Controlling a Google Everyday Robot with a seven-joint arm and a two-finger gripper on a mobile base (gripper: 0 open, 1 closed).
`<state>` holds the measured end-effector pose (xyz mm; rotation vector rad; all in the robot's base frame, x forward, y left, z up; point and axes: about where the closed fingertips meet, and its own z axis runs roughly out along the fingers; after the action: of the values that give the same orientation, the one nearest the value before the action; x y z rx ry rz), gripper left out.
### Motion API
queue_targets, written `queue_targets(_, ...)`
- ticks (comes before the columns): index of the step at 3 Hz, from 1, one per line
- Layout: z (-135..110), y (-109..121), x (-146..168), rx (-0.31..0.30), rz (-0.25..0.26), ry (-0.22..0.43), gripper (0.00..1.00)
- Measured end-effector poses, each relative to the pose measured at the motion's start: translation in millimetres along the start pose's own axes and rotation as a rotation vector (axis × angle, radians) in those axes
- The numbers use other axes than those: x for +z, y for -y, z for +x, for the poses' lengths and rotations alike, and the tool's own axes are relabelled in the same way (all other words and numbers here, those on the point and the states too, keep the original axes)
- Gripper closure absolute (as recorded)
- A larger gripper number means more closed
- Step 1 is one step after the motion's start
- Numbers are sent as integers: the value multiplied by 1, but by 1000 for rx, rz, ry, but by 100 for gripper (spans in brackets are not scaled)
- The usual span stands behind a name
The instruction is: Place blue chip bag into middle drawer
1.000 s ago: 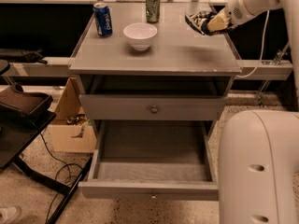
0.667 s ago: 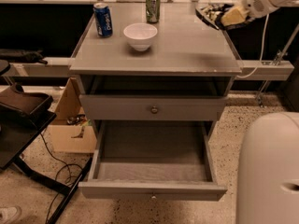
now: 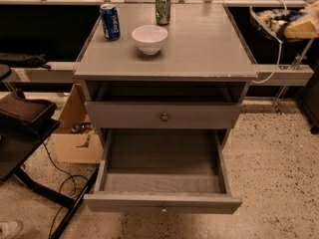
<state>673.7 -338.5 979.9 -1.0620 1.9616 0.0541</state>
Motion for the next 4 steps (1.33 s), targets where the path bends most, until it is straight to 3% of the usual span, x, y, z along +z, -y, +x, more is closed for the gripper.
queue_targets(1, 45, -26, -36, -7, 17, 4, 100)
queue_targets(2, 86, -71, -33, 3, -35, -7, 100)
queue_targets(3, 107, -95, -18, 24, -87, -33, 100)
queue_targets(4, 104, -89, -11, 17, -79, -38, 100)
